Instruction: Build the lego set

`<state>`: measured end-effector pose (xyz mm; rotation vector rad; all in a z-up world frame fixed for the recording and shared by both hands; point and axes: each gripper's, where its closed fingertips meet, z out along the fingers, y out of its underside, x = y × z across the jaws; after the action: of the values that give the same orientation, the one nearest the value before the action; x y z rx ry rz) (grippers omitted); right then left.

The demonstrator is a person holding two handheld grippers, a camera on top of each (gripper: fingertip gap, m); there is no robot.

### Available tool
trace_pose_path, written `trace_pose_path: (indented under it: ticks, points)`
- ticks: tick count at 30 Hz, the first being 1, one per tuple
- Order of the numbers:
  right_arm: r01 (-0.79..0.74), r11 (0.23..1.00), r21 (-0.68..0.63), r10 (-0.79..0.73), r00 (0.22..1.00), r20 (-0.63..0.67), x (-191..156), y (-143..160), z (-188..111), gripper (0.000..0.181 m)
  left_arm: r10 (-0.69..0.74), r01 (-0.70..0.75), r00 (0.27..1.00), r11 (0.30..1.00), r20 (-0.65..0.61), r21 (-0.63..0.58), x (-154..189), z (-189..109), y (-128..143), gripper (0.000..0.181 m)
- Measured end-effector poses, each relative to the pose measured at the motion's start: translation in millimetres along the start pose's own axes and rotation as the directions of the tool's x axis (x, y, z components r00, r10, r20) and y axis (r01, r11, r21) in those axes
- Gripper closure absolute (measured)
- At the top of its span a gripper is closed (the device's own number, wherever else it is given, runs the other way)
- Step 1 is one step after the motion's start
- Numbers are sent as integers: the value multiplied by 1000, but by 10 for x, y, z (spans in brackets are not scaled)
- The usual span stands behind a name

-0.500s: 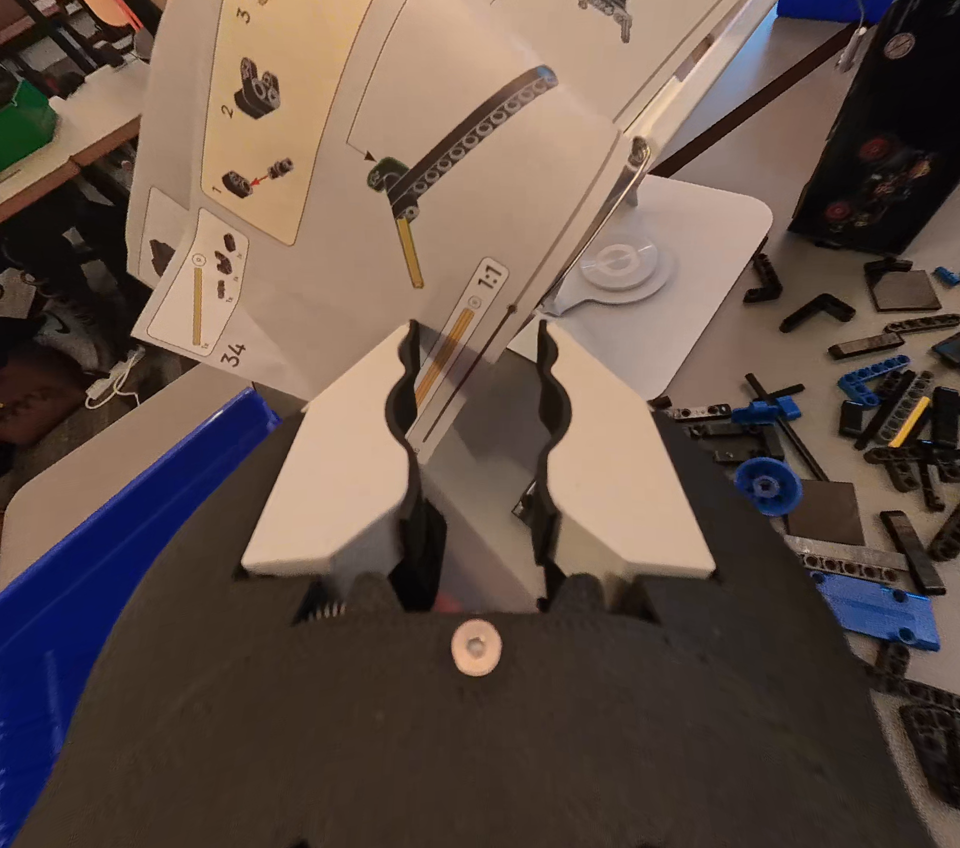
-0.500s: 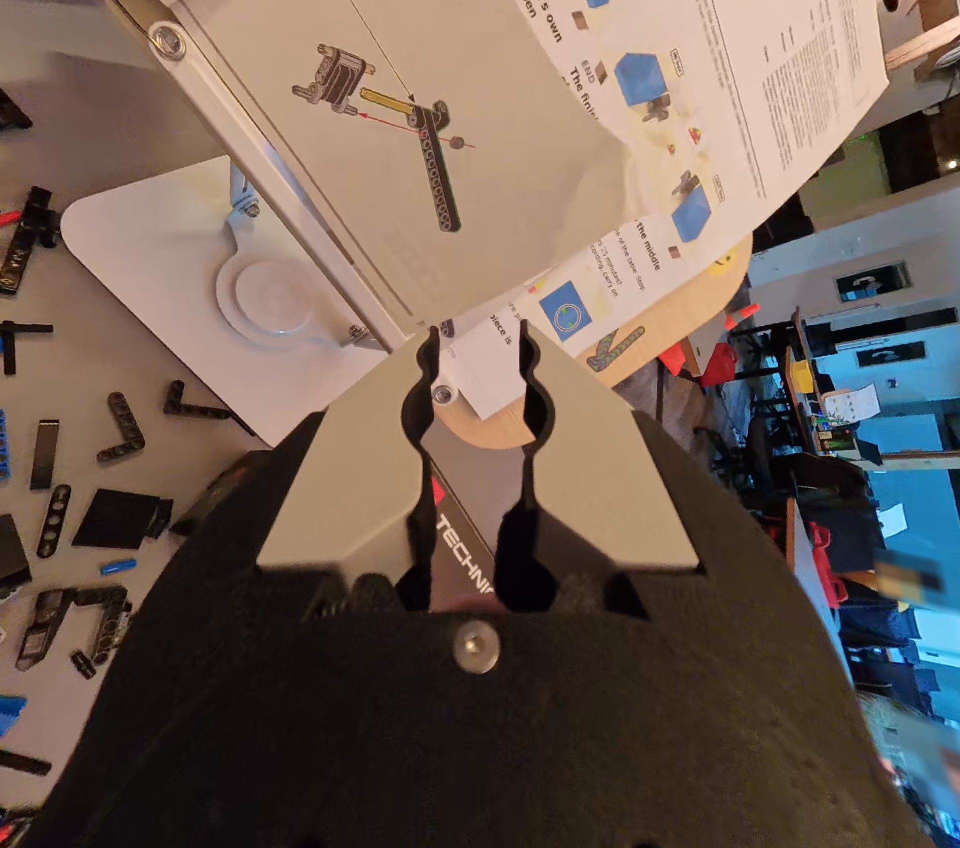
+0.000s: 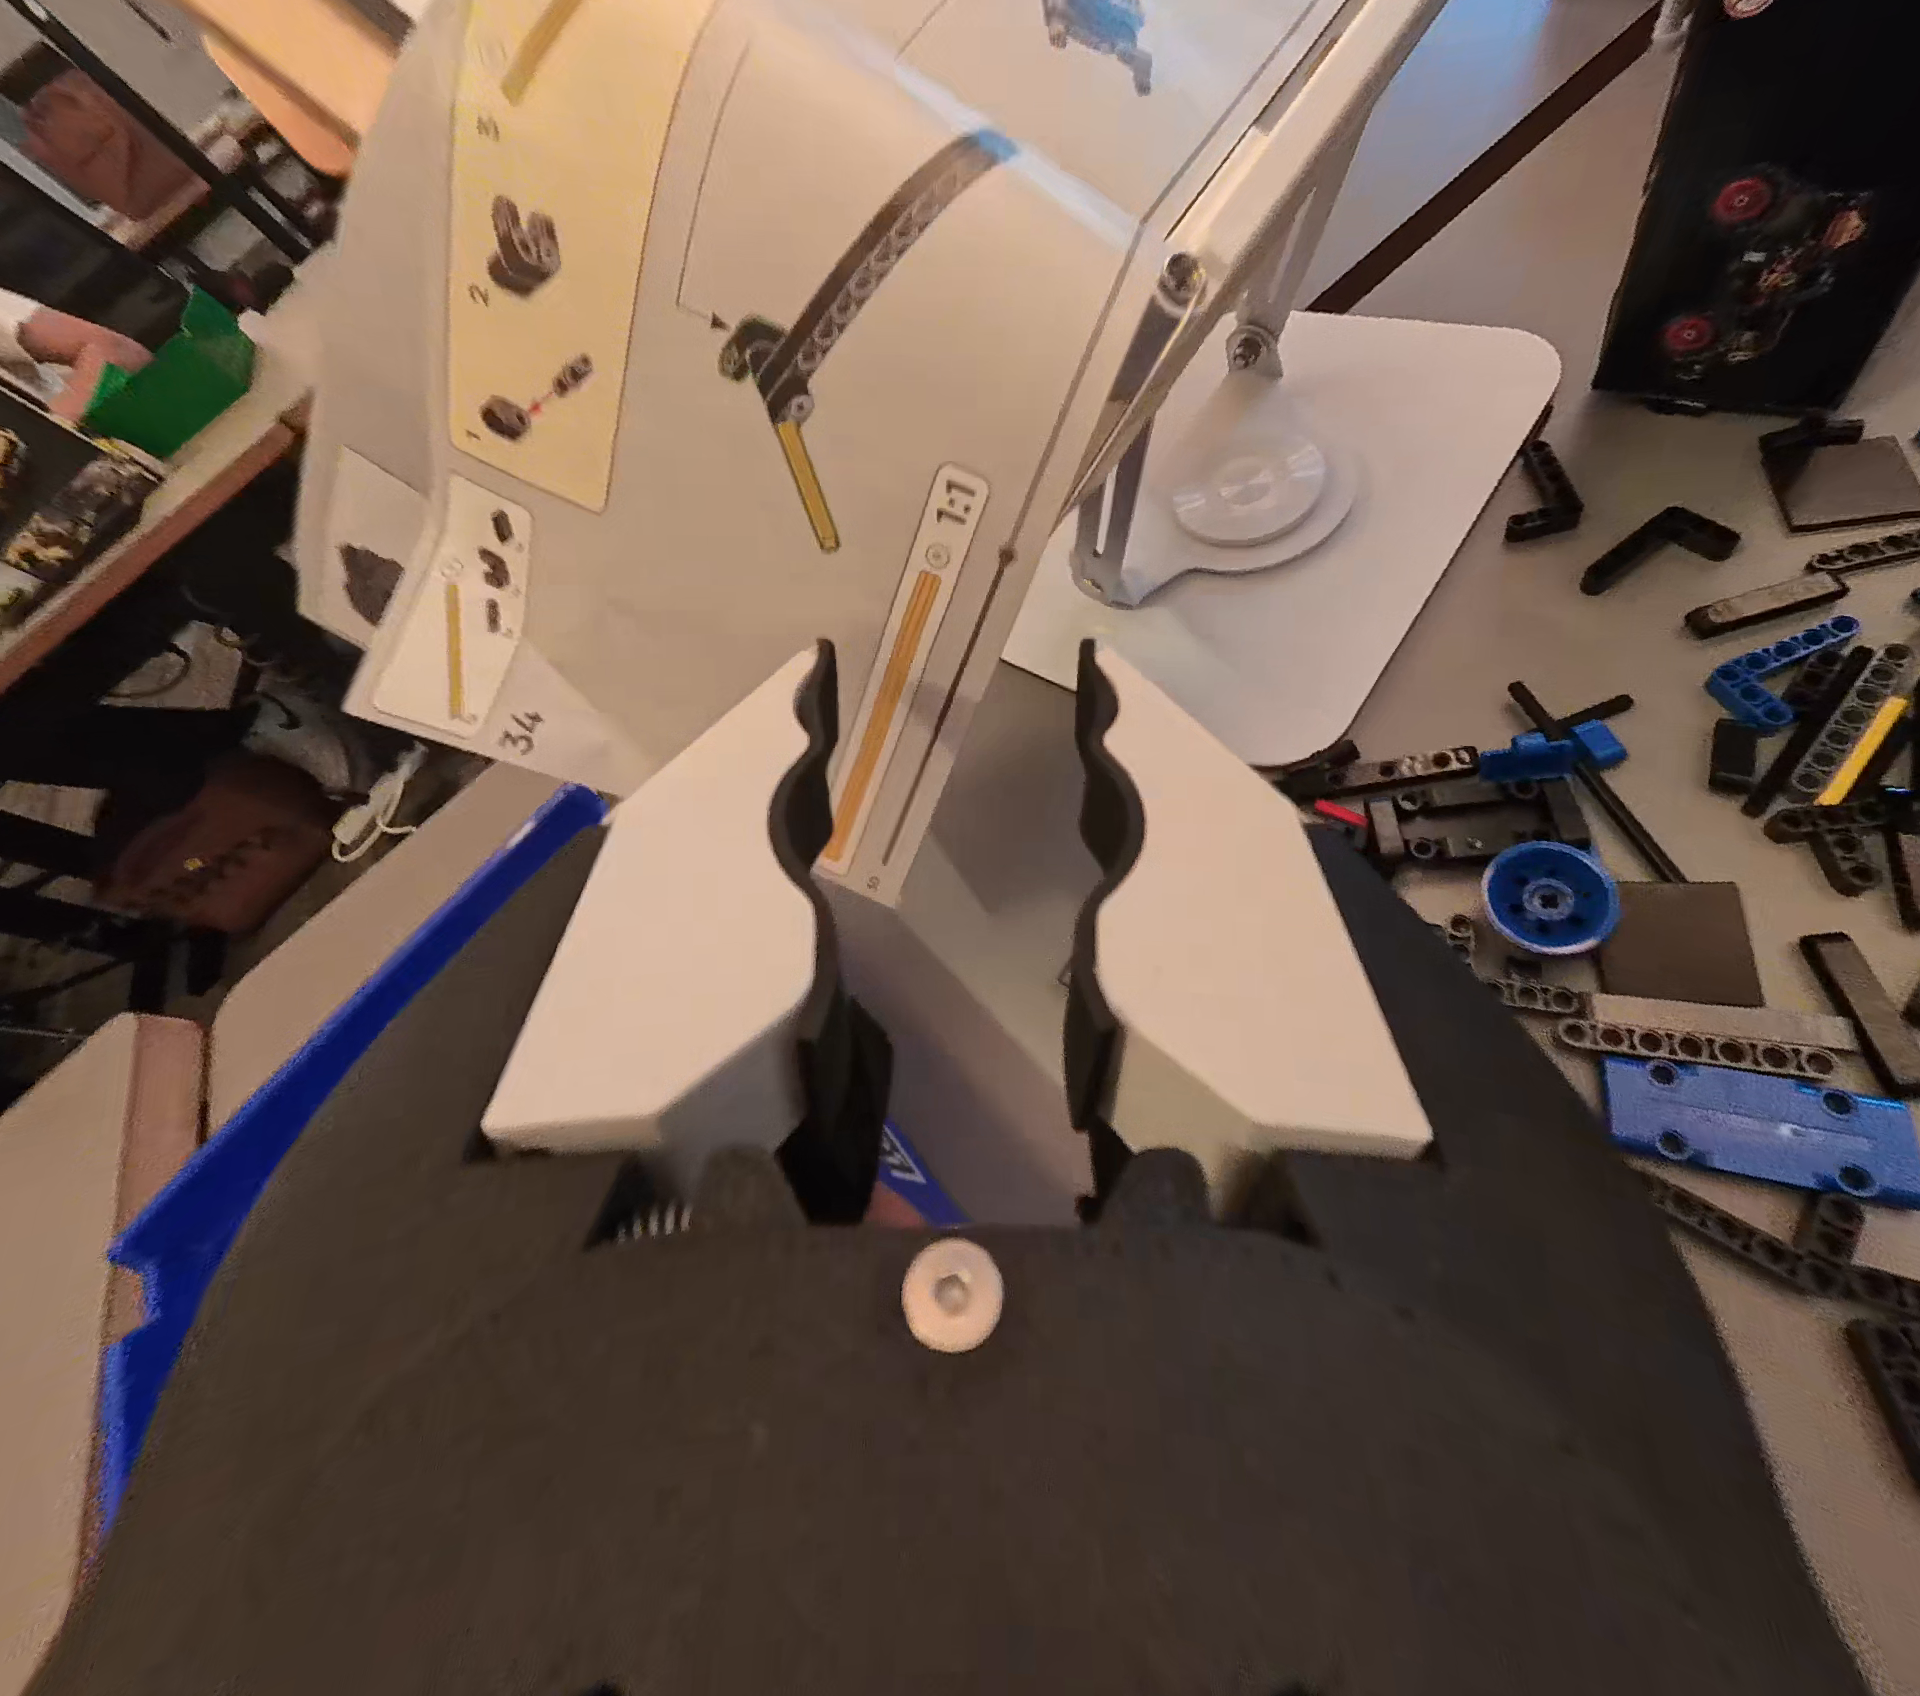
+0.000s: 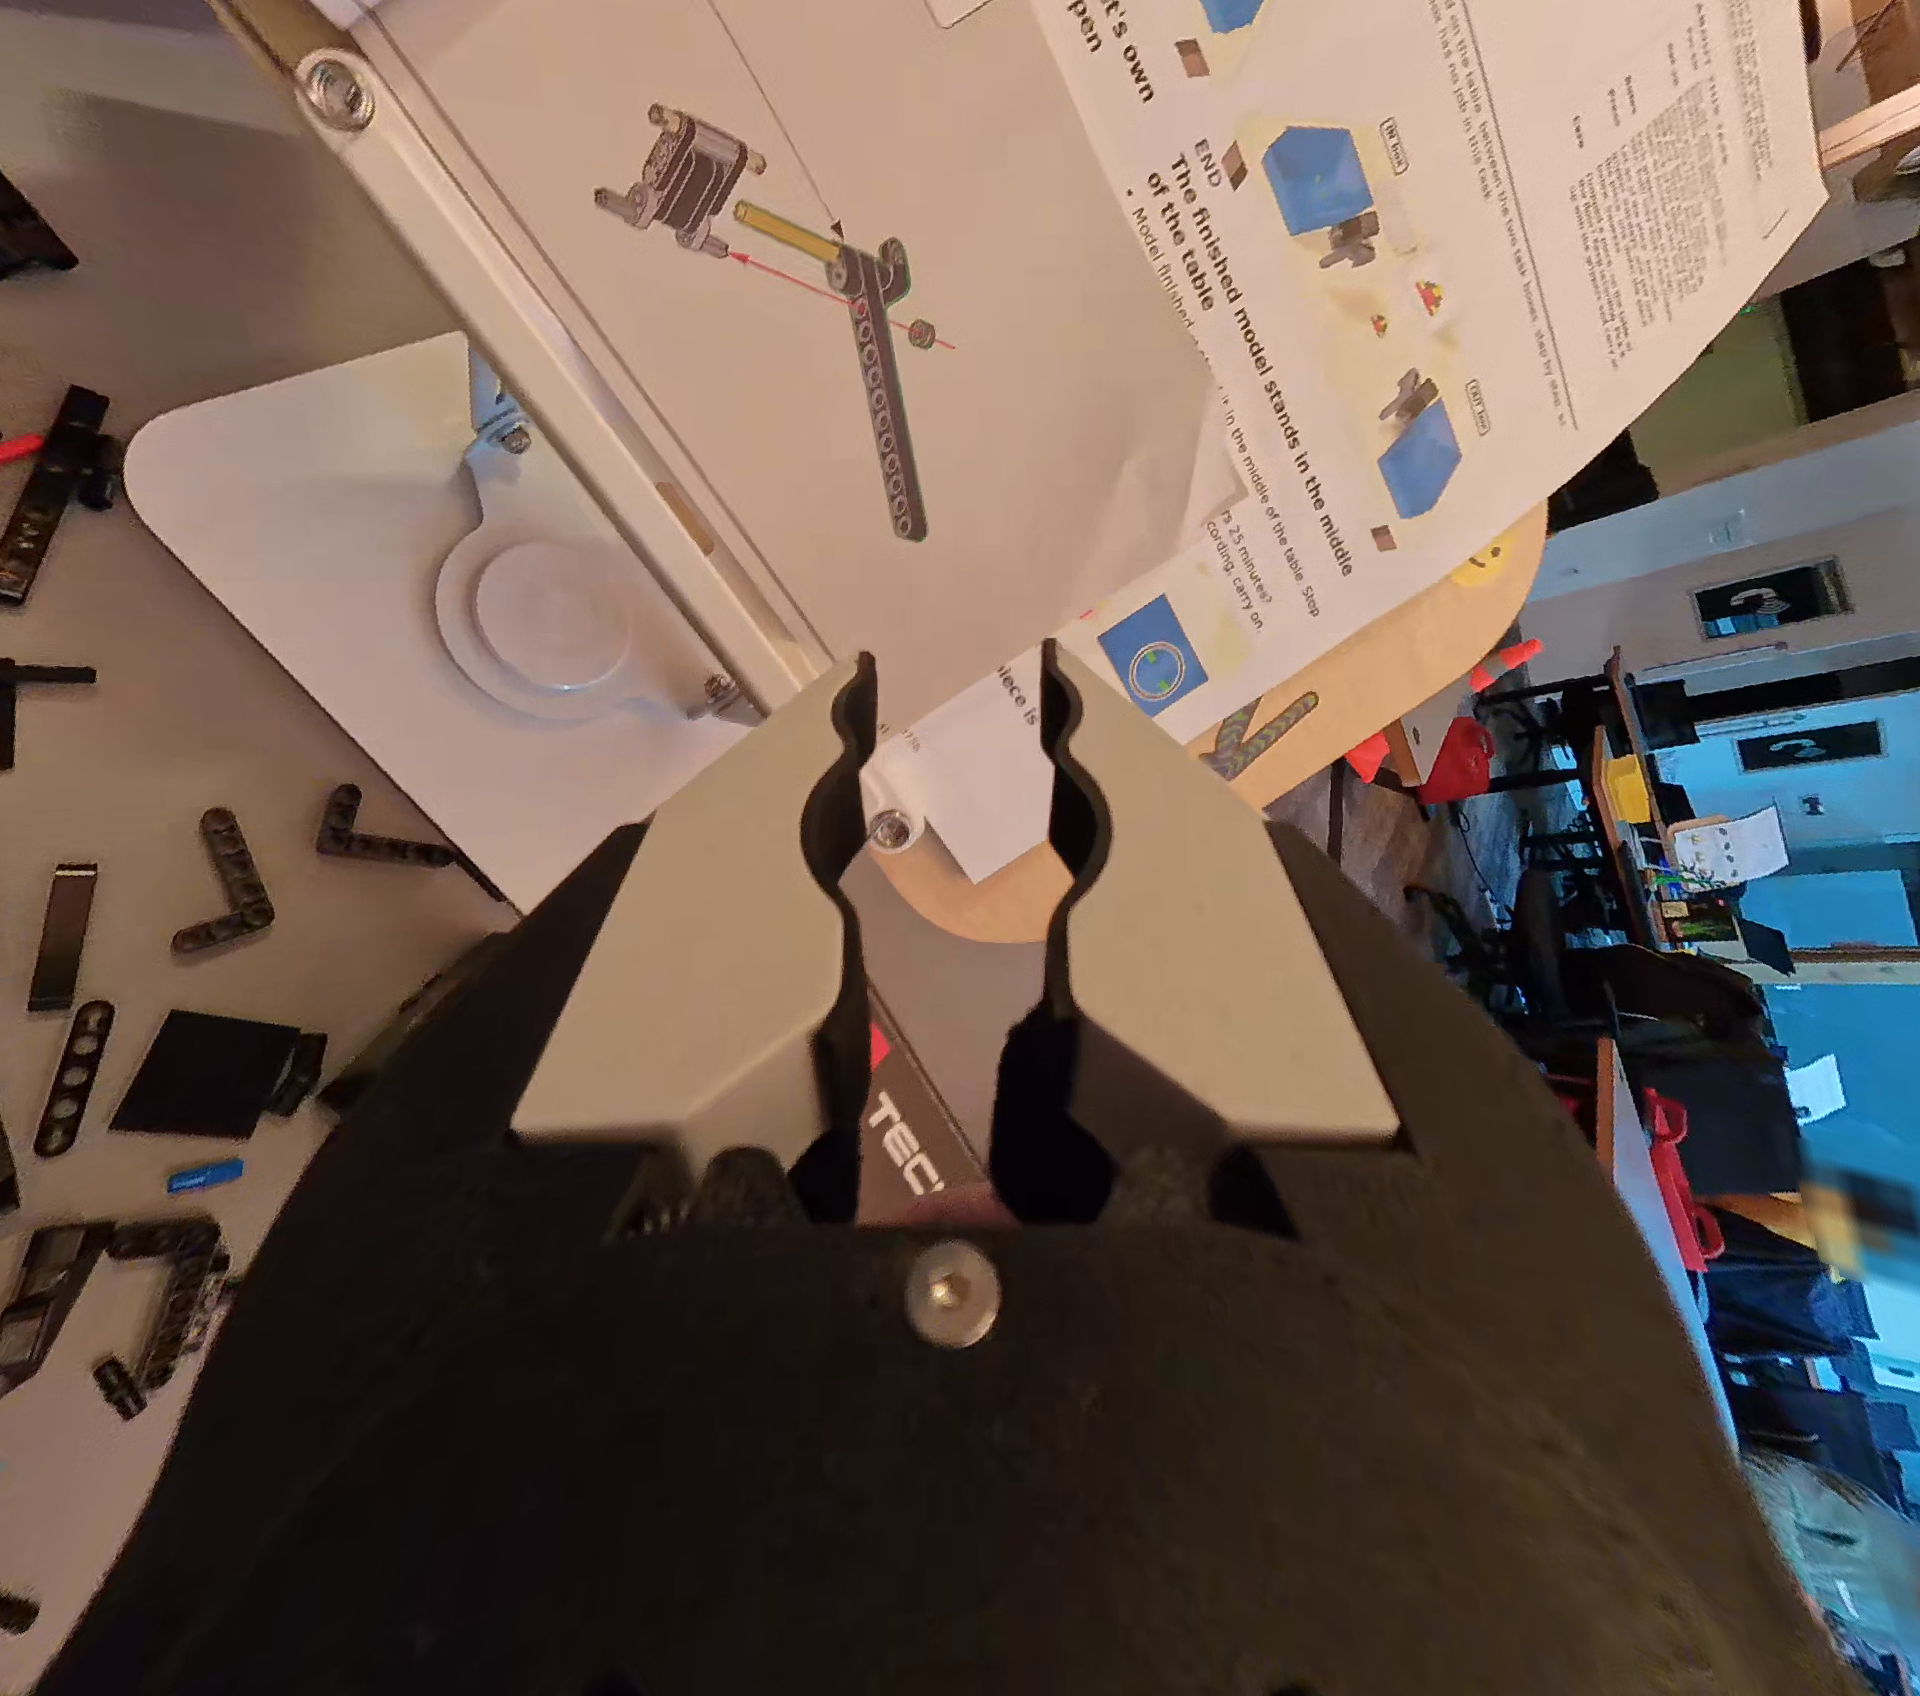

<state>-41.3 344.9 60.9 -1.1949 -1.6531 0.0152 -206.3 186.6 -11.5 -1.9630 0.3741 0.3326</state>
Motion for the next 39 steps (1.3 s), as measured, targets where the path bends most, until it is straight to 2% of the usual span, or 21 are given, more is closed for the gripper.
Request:
trace_pose_path:
  ticks: [3,6,18,23,30,39]
  points:
    - [-20,999,39,20,1000,9,81,-85,70,143,55,-55,998,998,21,-11,-18,10,-52,137]
    - [-31,999,23,31,999,33,126,-110,142,134,73,-72,997,997,24,-31,-34,16,-38,136]
    - [135,991,-15,-135,991,-8,14,-192,66,134,112,-113,993,993,-26,-31,182,-397,89,136]
    - [30,999,35,-32,998,56,146,-261,244,127,129,-129,992,991,-12,-46,154,-392,96,135]
    - [-10,1000,6,10,998,64,334,-175,569,129,122,-123,992,990,-22,-63,99,-210,141,134]
    - [-20,1000,-17,22,994,107,223,-62,748,145,130,-135,990,986,-48,-101,55,47,258,132]
